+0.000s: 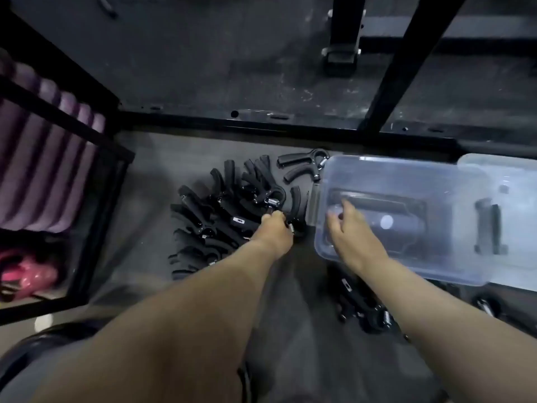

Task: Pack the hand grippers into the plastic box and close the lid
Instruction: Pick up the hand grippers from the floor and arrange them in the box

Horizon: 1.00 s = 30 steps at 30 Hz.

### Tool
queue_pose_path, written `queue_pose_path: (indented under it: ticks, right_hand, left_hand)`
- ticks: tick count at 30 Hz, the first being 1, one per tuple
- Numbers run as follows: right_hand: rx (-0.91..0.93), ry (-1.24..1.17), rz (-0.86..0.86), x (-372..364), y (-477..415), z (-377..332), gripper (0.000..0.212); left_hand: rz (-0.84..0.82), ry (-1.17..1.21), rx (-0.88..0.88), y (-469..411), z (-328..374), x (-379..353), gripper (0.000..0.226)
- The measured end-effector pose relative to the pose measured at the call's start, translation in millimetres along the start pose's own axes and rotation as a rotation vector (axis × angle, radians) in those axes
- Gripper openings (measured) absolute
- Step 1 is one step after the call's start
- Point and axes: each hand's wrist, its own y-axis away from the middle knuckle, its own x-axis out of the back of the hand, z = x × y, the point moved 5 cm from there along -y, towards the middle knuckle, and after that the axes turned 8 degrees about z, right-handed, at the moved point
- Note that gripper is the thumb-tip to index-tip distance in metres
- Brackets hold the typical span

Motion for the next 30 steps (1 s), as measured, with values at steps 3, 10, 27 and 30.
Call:
queue_pose_path:
  ticks: [3, 10, 27, 30]
  right_hand:
    - [0.073, -0.064, 0.013, -26, -9, -4, 0.074]
    - [0.125, 0.015, 0.078, -47, -14, -4, 0.068]
    - [-0.002, -0.127, 0.173, -50, -32, -17, 0.06]
    - [0.032, -0.143, 0.212, -52, -35, -13, 0.057]
  left_hand:
    - [0.131, -0.047, -0.008, -34, -7, -19, 0.047]
    - [0.228, -0.228, -0.049, -75, -23, -51, 0.052]
    - [0.228, -0.398, -0.07, -86, -25, -51, 0.081]
    - [0.225, -0.461, -0.048, -93, -29, -51, 0.068]
